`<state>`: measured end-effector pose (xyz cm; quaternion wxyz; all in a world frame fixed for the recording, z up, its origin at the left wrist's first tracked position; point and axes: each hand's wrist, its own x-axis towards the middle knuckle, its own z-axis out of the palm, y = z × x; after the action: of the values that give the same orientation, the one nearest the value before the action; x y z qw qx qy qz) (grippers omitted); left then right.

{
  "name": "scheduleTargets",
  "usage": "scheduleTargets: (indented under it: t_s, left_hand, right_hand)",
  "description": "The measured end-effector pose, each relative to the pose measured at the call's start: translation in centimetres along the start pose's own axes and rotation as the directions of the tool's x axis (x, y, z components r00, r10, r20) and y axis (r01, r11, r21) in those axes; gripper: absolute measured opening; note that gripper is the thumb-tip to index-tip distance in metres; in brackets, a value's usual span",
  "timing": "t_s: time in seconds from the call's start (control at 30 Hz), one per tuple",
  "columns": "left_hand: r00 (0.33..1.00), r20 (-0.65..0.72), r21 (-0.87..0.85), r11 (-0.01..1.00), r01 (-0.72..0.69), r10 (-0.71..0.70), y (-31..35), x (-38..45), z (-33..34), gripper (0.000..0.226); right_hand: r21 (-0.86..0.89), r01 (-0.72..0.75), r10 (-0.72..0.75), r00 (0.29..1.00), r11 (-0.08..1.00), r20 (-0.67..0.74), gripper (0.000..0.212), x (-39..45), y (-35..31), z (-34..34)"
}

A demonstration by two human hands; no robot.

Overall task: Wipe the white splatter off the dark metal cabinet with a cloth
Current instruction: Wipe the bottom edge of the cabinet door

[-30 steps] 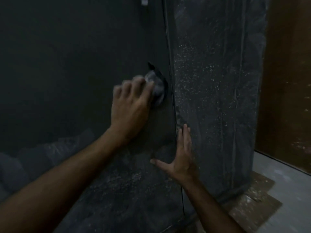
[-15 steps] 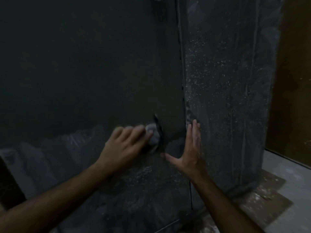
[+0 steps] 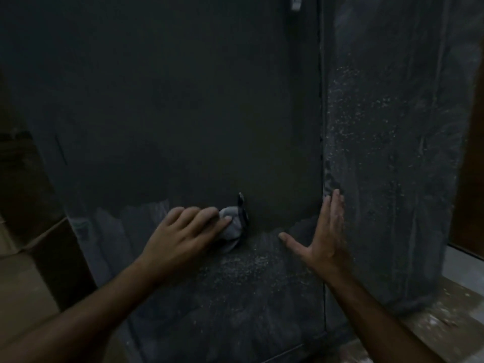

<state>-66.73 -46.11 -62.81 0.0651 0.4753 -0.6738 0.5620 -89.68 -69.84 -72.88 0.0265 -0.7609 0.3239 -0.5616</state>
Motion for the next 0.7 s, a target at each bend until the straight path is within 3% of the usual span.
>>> scheduleTargets:
  t_s: [0.07,0.13,0.2,0.27,0.3,0.37,0.43,0.47,0.53,0.63,0.7]
  left_hand:
    - [0.984,-0.084,-0.002,0.988,0.157,-0.156,-1.9,0.7,-1.4,0.048]
    - [0.911,-0.196,0.038,0.926,0.376,-0.362,-4.8,2.3,-3.3,0.044]
    - [0.849,-0.223,0.041,0.865,0.5,-0.48,-6.7,2.8,-4.2,0.045]
    - [0.856,-0.205,0.028,0.871,0.491,-0.476,-5.9,1.6,-4.0,0.048]
    - [0.891,-0.174,0.017,0.903,0.429,-0.419,-4.6,0.3,-3.4,0.049]
    - [0.98,-0.068,0.006,0.982,0.19,-0.189,-1.4,-2.9,-1.9,0.054]
    - [1.0,0.028,0.015,1.0,-0.007,0.007,-0.4,-4.6,-1.4,0.054]
    - [1.0,0.009,0.017,1.0,-0.009,0.008,-1.3,-4.2,-1.6,0.052]
    - [0.983,-0.098,0.018,0.987,0.159,-0.157,-3.7,-2.1,-2.6,0.049]
    - [0.858,-0.242,0.036,0.88,0.474,-0.453,-7.1,0.5,-4.0,0.045]
    - [0.867,-0.228,0.016,0.888,0.459,-0.444,-5.9,-0.5,-3.7,0.046]
  right_hand:
    - [-0.012,-0.029,0.029,1.0,1.0,0.008,0.132,0.1,-0.5,0.2]
    - [-0.015,-0.048,0.048,0.999,0.999,0.022,0.13,0.0,-1.0,0.5]
    - [-0.023,-0.054,0.055,0.998,0.998,0.024,0.129,0.0,-1.4,0.7]
    - [-0.039,-0.054,0.055,0.998,0.998,0.032,0.129,-0.1,-1.4,0.7]
    - [-0.046,-0.057,0.059,0.998,0.997,0.037,0.129,-0.1,-1.3,0.7]
    - [-0.056,-0.072,0.075,0.996,0.996,0.045,0.13,0.0,-1.5,0.8]
    - [-0.062,-0.081,0.084,0.995,0.995,0.045,0.13,0.0,-1.6,0.8]
    - [-0.067,-0.082,0.085,0.995,0.994,0.043,0.13,0.0,-1.7,0.9]
    - [-0.079,-0.082,0.087,0.995,0.993,0.05,0.13,0.1,-1.6,0.9]
    - [-0.088,-0.077,0.081,0.996,0.993,0.048,0.13,0.1,-1.6,0.8]
    - [-0.08,-0.075,0.079,0.996,0.994,0.043,0.13,0.2,-1.5,0.8]
